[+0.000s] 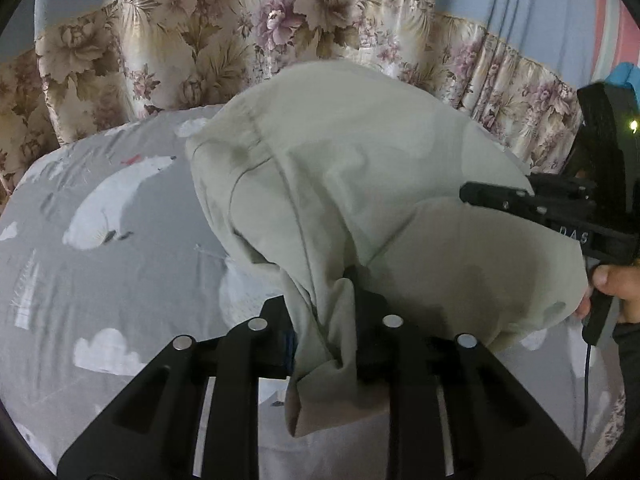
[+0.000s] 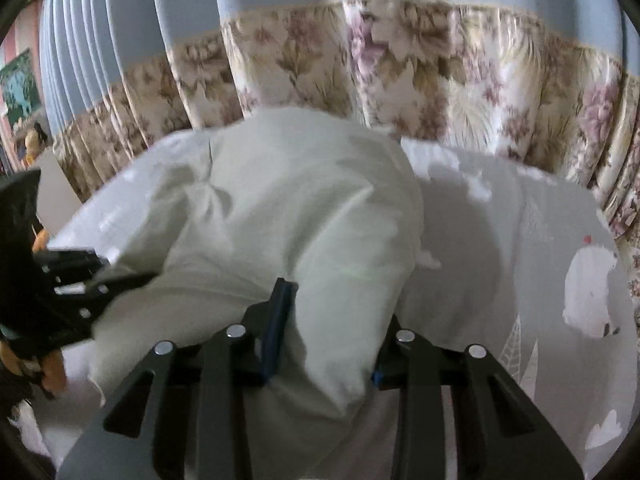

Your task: Fold large clothes

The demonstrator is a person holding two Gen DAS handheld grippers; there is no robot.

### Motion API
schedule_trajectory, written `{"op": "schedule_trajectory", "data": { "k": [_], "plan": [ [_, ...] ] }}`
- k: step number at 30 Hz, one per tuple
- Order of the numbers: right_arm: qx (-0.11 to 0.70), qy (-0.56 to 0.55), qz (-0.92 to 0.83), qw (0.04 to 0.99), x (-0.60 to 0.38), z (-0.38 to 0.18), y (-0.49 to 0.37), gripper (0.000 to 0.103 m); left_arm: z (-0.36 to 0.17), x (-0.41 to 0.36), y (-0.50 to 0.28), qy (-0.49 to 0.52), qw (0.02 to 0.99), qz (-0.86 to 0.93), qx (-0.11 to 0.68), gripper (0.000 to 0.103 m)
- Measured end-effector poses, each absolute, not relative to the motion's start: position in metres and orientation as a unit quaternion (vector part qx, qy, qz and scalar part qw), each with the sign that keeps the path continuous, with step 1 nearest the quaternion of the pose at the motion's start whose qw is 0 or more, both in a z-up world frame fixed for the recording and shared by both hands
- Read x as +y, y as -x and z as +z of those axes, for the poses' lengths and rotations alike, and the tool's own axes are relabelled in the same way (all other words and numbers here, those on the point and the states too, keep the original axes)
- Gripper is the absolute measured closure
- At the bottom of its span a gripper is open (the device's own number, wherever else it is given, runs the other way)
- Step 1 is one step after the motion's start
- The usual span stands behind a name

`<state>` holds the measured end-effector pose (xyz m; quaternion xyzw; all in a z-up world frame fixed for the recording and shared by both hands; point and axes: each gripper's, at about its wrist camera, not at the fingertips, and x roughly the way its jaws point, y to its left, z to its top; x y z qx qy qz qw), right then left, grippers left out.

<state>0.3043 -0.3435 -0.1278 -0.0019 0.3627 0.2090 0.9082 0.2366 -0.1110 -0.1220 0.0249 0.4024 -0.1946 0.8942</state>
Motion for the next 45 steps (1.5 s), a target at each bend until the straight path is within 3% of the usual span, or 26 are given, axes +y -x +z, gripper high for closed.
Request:
{"op": "schedule_trajectory", "data": {
  "k": [2, 3, 4, 5, 9, 13, 17, 23, 27, 32, 36, 45],
  "plan": [
    [0.361, 0.002, 0.216, 0.907, -0.348, -0.129, -0.305, 0.065, -0.121, -0.106, -0.233, -0.034, 0.902, -0.178, 0.392, 0.053],
    [0.358, 0.017, 0.218, 0.908, -0.345, -0.129, -0.304, 0.064, -0.12, -0.099, -0.233, -0.04, 0.908, -0.155, 0.387, 0.033],
    [0.36, 0.025, 0.22, 0.906, -0.344, -0.128, -0.304, 0.063, -0.12, -0.093, -0.235, -0.037, 0.909, -0.149, 0.387, 0.023],
    [0.364, 0.024, 0.222, 0.904, -0.342, -0.126, -0.304, 0.062, -0.121, -0.086, -0.237, -0.028, 0.907, -0.15, 0.392, 0.021],
    [0.361, 0.045, 0.178, 0.914, -0.338, -0.102, -0.282, 0.044, -0.119, -0.078, -0.23, -0.037, 0.909, -0.134, 0.394, 0.018],
    [0.334, 0.039, 0.161, 0.928, -0.344, -0.073, -0.244, 0.032, -0.108, -0.087, -0.216, -0.077, 0.917, -0.117, 0.374, 0.014],
    [0.352, 0.057, 0.178, 0.917, -0.325, -0.077, -0.224, 0.031, -0.107, -0.093, -0.208, -0.107, 0.918, -0.11, 0.365, 0.01],
    [0.369, 0.175, 0.14, 0.902, -0.308, -0.122, -0.225, 0.031, -0.126, -0.098, -0.209, -0.157, 0.913, -0.105, 0.36, 0.007],
    [0.37, 0.186, 0.134, 0.9, -0.309, -0.123, -0.229, 0.024, -0.125, -0.1, -0.213, -0.163, 0.914, -0.102, 0.358, 0.007],
    [0.363, 0.096, 0.136, 0.917, -0.336, -0.099, -0.199, 0.02, -0.093, -0.07, -0.18, -0.138, 0.926, -0.076, 0.342, 0.005],
    [0.311, -0.009, 0.128, 0.942, -0.362, -0.064, -0.155, 0.002, -0.065, -0.035, -0.151, -0.095, 0.935, -0.067, 0.336, 0.003],
    [0.276, -0.064, -0.008, 0.959, -0.356, -0.039, -0.1, 0.002, -0.028, 0.018, -0.094, -0.038, 0.939, 0.002, 0.342, 0.003]
  ]
}}
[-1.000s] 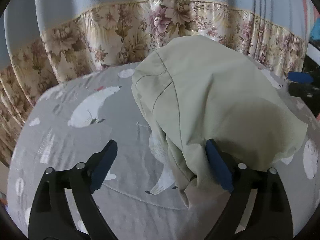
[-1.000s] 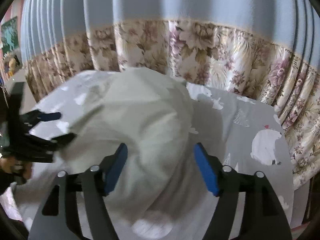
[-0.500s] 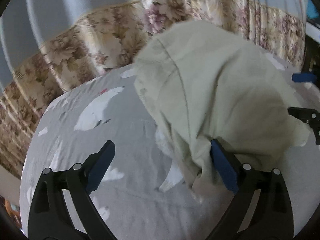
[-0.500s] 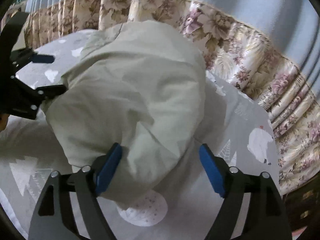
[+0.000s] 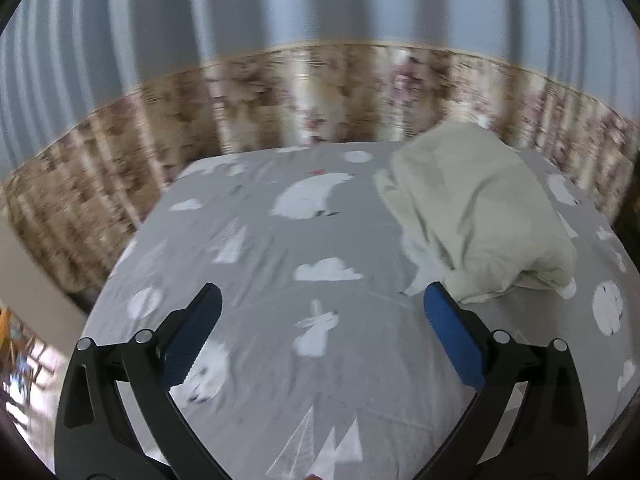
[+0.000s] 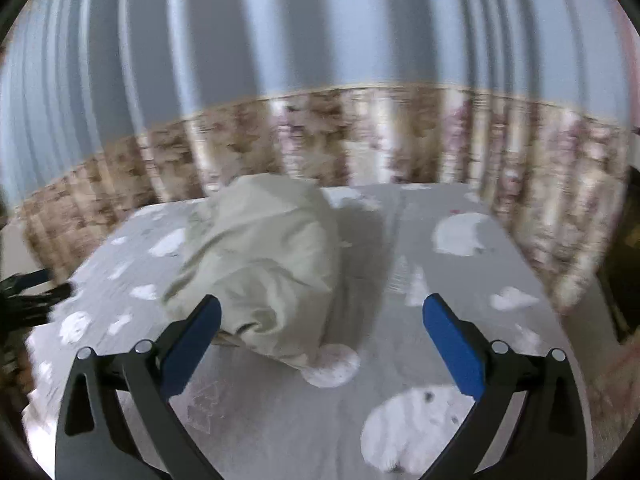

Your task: Fold large clothes

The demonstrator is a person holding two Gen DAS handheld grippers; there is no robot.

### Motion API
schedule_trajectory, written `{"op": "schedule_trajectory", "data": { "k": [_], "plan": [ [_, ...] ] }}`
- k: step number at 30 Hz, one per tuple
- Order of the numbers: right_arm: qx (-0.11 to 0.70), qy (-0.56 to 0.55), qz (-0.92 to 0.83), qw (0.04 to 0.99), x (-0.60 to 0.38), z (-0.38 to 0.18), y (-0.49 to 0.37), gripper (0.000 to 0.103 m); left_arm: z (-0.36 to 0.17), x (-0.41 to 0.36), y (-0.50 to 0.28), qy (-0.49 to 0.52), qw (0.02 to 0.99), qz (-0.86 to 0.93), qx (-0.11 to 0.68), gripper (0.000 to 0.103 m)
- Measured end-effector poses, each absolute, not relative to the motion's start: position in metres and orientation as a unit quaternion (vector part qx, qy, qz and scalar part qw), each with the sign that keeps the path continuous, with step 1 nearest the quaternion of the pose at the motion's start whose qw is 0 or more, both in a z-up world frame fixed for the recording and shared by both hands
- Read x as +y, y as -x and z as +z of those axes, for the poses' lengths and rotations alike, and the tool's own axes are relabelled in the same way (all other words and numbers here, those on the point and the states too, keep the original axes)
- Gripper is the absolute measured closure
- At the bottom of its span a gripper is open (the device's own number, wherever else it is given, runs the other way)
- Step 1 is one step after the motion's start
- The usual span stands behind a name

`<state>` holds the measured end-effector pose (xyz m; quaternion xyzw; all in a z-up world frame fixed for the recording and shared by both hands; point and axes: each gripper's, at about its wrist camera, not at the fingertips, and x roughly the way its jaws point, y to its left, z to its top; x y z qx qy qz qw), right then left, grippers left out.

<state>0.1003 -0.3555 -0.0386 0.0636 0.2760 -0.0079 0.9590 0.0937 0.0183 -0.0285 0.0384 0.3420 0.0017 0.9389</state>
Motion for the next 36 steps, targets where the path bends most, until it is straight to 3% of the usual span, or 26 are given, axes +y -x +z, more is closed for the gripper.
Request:
{"op": "schedule_trajectory", "data": {
  "k": [6, 36],
  "plan": [
    [0.275, -0.043, -0.053, 0.959, -0.333, -0.029, -0.079, 0.002, -0.005, 0.023, -0.055, -0.026, 0.955, 0.025, 0.295, 0.003],
    [0.25, -0.014, -0.066, 0.966, -0.284, -0.013, -0.036, 0.002, 0.016, 0.015, -0.018, -0.017, 0.962, 0.042, 0.269, 0.003]
  ]
}}
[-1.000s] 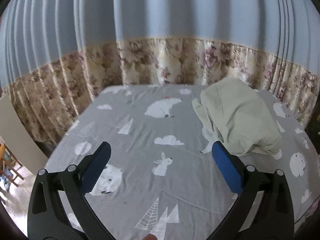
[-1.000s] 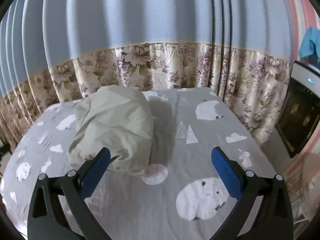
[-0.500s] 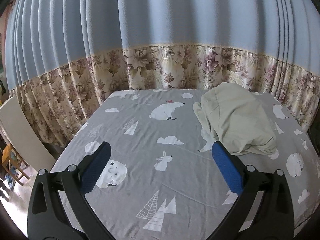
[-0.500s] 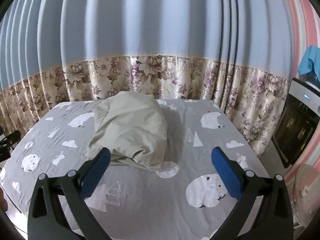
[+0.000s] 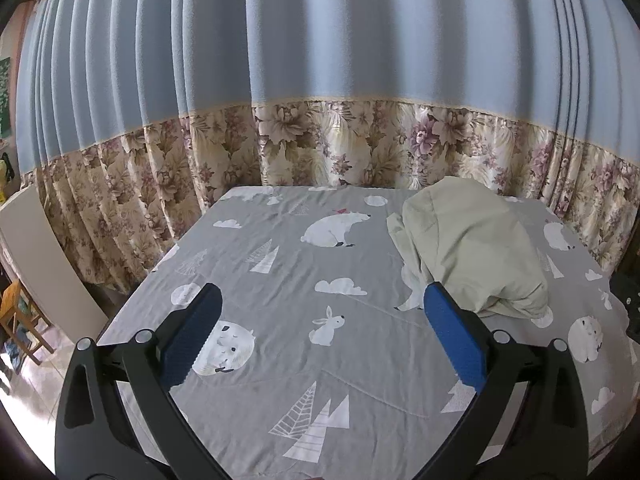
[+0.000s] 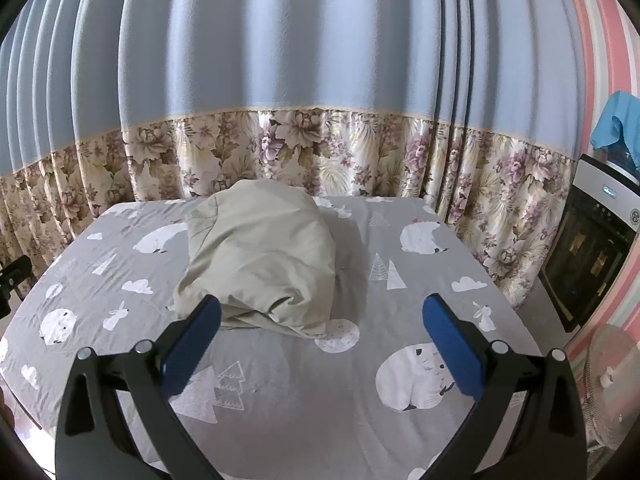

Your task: Fold large clothes

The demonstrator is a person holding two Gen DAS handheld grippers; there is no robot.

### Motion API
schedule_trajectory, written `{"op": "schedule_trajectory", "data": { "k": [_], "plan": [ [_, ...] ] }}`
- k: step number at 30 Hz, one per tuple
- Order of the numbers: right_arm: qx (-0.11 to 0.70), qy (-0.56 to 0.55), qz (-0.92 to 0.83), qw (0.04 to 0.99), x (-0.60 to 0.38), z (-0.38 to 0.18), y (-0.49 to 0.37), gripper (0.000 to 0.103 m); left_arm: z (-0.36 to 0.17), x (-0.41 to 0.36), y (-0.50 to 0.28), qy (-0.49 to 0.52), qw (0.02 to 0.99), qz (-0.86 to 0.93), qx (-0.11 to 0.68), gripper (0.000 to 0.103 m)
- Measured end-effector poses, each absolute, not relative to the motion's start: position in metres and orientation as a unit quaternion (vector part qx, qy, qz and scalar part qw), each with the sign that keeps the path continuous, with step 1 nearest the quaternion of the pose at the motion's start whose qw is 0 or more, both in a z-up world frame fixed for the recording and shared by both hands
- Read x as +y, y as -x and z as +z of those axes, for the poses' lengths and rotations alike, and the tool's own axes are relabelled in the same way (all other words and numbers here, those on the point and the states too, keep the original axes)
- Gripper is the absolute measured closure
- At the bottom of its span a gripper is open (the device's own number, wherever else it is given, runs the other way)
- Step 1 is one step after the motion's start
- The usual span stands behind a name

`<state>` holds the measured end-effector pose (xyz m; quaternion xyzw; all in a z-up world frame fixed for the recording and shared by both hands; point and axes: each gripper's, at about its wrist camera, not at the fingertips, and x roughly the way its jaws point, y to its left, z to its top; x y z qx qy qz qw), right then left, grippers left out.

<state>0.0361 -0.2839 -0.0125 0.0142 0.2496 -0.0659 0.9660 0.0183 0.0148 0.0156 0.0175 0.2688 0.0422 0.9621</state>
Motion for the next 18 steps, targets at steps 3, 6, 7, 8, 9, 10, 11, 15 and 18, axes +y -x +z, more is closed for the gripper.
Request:
{"op": "schedule_trajectory", "data": {
  "k": [3, 6, 7, 8, 9, 10, 11, 15, 18],
  "plan": [
    [0.246, -0.012, -0.07, 0.967, -0.2832, -0.0121, -0.0351, 0.002, 0.0182, 0.0151, -0.0178, -0.018, 0.963, 0.039, 0.266, 0.003],
    [0.243, -0.012, -0.07, 0.967, -0.2821, -0.012, -0.0354, 0.002, 0.0207, 0.013, -0.017, -0.019, 0.964, 0.035, 0.263, 0.003],
    [0.242, -0.013, -0.07, 0.968, -0.2821, -0.0119, -0.0354, 0.002, 0.0211, 0.0124, -0.0162, -0.02, 0.964, 0.037, 0.263, 0.003],
    [0.241, -0.012, -0.072, 0.968, -0.2815, -0.0116, -0.0347, 0.002, 0.0211, 0.0121, -0.0166, -0.021, 0.964, 0.038, 0.262, 0.003],
    [0.24, -0.011, -0.072, 0.968, -0.2817, -0.0116, -0.0356, 0.002, 0.0209, 0.0115, -0.0172, -0.021, 0.964, 0.039, 0.262, 0.003],
    [0.24, -0.01, -0.073, 0.968, -0.2817, -0.0115, -0.0362, 0.002, 0.0207, 0.0117, -0.0174, -0.021, 0.964, 0.038, 0.263, 0.003],
    [0.241, -0.011, -0.071, 0.968, -0.2823, -0.0115, -0.0363, 0.002, 0.0208, 0.0113, -0.017, -0.02, 0.964, 0.038, 0.263, 0.003],
    [0.245, -0.012, -0.07, 0.967, -0.2828, -0.0127, -0.0383, 0.002, 0.0189, 0.0116, -0.019, -0.015, 0.963, 0.043, 0.266, 0.003],
    [0.249, -0.011, -0.074, 0.966, -0.2846, -0.015, -0.0413, 0.002, 0.0151, 0.0115, -0.0215, -0.017, 0.962, 0.047, 0.268, 0.003]
  ]
}}
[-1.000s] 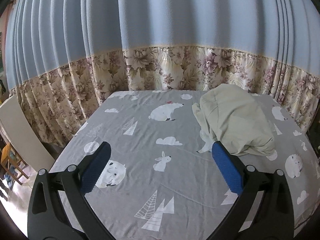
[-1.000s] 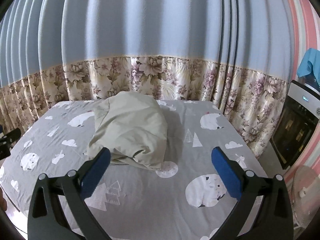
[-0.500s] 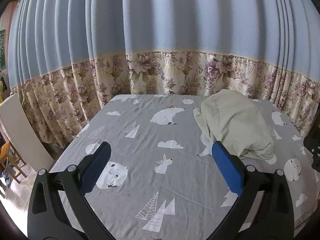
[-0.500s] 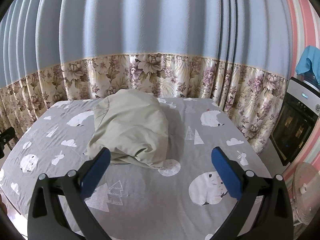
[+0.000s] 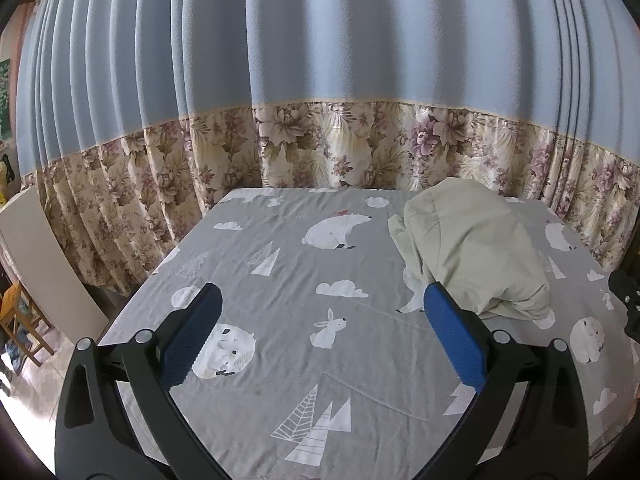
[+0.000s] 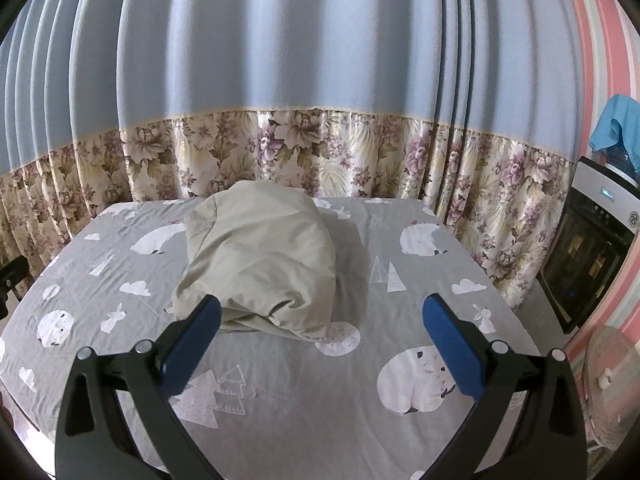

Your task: Fold large clothes

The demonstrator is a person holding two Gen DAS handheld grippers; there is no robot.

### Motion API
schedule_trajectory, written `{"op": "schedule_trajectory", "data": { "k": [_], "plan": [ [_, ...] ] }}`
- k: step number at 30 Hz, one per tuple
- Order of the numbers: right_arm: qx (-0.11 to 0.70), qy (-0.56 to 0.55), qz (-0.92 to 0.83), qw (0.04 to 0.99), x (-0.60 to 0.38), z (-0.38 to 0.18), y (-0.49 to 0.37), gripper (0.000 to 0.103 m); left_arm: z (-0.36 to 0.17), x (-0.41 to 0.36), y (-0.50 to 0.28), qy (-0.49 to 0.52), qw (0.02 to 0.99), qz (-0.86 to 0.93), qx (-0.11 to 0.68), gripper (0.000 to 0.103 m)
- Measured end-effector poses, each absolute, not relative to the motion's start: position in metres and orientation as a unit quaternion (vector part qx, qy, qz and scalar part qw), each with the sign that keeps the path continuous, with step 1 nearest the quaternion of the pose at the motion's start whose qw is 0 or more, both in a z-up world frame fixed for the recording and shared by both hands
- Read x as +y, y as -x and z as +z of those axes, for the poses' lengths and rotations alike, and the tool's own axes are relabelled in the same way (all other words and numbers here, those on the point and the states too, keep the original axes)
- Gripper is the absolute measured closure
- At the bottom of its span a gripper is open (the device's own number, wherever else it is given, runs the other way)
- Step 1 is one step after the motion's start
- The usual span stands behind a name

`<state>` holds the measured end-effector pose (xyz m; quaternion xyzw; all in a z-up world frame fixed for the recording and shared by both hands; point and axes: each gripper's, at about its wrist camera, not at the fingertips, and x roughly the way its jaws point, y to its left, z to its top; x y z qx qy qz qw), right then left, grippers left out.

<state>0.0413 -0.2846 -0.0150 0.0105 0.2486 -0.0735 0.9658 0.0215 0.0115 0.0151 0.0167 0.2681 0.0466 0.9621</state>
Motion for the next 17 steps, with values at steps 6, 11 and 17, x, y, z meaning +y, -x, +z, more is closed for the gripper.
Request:
{"op": "schedule_trajectory", "data": {
  "k": [6, 11, 17],
  "plan": [
    [0.261, -0.016, -0.073, 0.963, -0.2871, -0.0216, -0.0481, 0.002, 0.0084, 0.0083, -0.0247, -0.024, 0.96, 0.041, 0.276, 0.003],
    [0.264, -0.018, -0.072, 0.962, -0.2898, -0.0232, -0.0508, 0.002, 0.0073, 0.0055, -0.024, -0.029, 0.958, 0.029, 0.283, 0.003],
    [0.265, -0.019, -0.071, 0.961, -0.2895, -0.0234, -0.0511, 0.002, 0.0049, 0.0023, -0.023, -0.038, 0.958, 0.036, 0.282, 0.003]
  ]
}}
